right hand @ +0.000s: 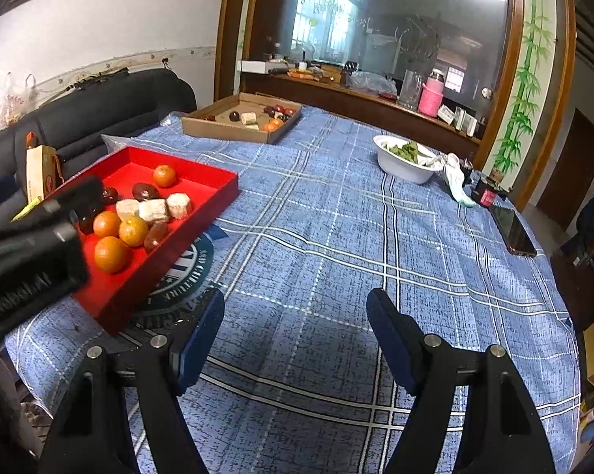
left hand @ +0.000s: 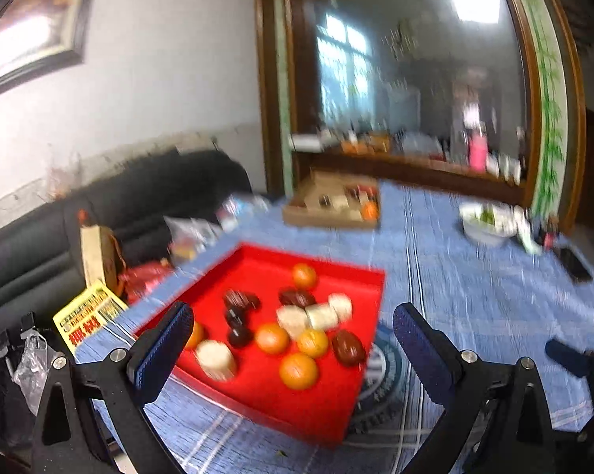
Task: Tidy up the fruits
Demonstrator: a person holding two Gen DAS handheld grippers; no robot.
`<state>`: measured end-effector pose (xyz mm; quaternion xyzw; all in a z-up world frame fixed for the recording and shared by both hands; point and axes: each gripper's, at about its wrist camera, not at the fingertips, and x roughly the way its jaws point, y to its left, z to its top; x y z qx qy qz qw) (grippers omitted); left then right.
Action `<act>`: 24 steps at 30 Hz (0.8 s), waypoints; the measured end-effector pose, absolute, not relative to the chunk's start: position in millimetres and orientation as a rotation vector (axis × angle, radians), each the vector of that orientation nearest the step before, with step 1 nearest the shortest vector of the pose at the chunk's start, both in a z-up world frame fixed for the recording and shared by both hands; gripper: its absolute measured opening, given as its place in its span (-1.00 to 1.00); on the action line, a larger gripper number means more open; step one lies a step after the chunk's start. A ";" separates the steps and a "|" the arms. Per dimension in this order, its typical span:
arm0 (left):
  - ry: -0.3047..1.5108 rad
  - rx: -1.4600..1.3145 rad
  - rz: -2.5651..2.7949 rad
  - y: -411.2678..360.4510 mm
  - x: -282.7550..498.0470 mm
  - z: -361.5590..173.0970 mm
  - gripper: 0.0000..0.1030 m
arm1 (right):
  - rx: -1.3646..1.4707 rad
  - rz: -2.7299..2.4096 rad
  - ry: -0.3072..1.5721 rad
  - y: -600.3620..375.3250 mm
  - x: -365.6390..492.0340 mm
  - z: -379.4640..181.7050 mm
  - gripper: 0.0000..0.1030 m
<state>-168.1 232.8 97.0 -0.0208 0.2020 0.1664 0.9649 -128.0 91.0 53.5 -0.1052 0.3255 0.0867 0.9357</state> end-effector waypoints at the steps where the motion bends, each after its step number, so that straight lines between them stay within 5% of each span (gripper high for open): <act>1: 0.370 -0.058 0.340 235.3 -174.6 102.6 0.98 | -0.213 0.183 0.653 91.6 -130.1 55.7 0.43; 5: 0.295 -0.119 0.265 242.6 -187.7 115.6 0.99 | -0.202 0.198 0.610 92.7 -138.3 64.0 0.43; 24: 0.559 -0.123 0.263 254.3 -161.1 90.1 0.99 | -0.212 0.233 0.591 100.7 -148.6 64.6 0.54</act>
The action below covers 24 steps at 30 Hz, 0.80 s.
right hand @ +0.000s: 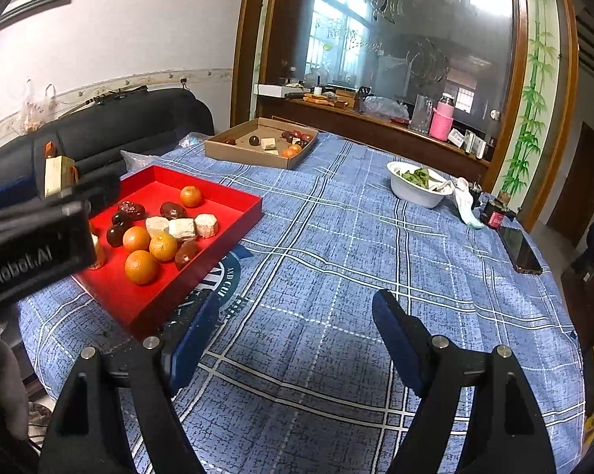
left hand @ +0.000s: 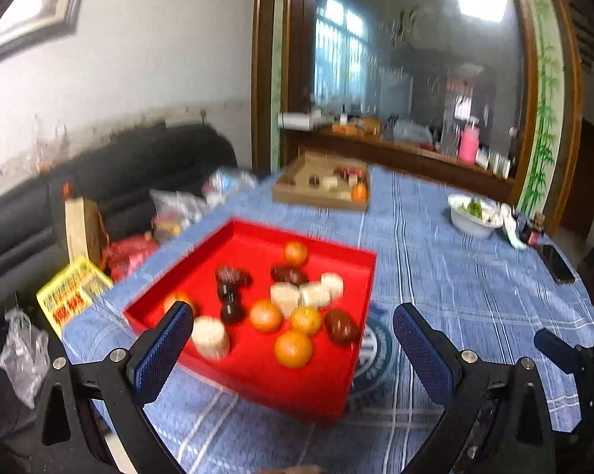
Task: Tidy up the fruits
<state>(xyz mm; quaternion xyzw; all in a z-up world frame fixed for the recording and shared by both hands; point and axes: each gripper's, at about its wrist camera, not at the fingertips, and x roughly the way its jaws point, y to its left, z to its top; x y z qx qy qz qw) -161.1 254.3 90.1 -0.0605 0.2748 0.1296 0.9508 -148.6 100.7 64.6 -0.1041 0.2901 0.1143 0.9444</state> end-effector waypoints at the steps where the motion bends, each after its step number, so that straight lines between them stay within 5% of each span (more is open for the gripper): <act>1: 0.565 -0.121 0.269 253.3 -160.9 89.5 0.99 | -0.213 0.233 0.593 101.2 -148.6 63.9 0.54; 24: 0.663 -0.100 0.319 270.1 -145.6 73.6 0.99 | -0.298 0.307 0.586 142.5 -138.0 61.9 0.54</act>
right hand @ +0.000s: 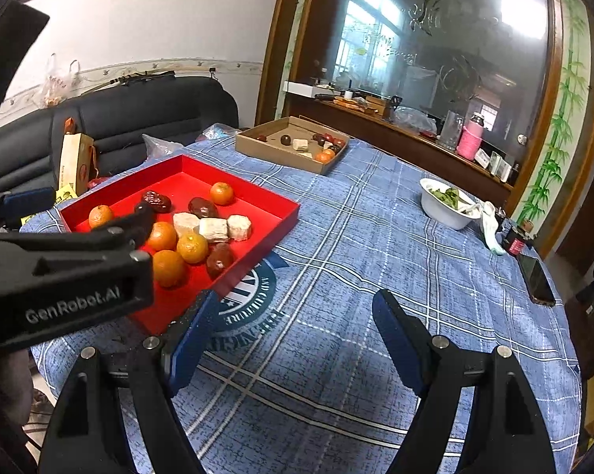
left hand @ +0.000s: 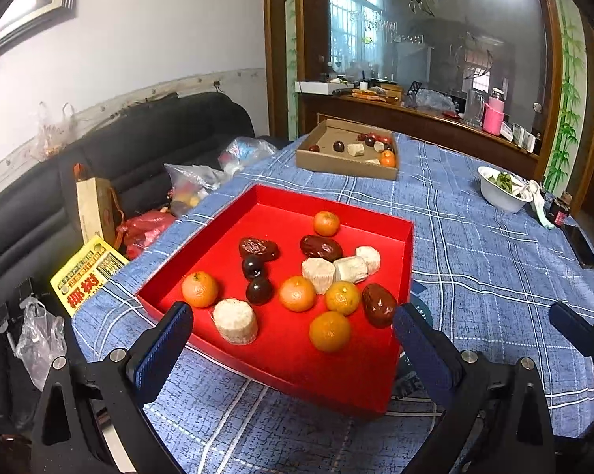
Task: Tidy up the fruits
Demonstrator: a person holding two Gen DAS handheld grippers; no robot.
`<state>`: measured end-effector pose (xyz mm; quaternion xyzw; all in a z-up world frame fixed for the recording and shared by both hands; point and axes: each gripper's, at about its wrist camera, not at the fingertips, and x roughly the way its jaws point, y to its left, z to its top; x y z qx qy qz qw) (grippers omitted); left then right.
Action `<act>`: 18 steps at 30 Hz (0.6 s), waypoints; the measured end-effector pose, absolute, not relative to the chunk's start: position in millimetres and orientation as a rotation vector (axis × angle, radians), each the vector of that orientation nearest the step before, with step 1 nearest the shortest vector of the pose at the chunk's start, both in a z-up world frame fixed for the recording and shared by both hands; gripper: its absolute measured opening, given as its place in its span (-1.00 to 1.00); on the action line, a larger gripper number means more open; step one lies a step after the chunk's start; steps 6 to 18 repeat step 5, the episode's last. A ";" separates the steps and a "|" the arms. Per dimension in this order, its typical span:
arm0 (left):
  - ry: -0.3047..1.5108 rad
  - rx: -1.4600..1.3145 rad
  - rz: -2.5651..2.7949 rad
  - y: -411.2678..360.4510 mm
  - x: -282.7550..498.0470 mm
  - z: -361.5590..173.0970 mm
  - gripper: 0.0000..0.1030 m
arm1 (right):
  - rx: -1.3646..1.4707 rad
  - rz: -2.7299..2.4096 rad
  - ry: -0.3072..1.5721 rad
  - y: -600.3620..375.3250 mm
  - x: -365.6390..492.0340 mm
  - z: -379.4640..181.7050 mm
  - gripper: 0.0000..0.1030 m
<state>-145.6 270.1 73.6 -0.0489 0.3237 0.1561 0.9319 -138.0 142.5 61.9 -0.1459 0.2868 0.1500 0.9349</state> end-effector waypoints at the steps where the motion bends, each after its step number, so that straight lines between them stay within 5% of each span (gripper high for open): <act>1: 0.672 -0.099 0.316 269.7 -144.7 72.9 0.99 | -0.297 0.313 0.588 144.0 -137.2 61.8 0.54; 18: 0.691 -0.094 0.300 265.0 -142.1 73.0 0.99 | -0.287 0.329 0.593 145.4 -136.1 62.0 0.54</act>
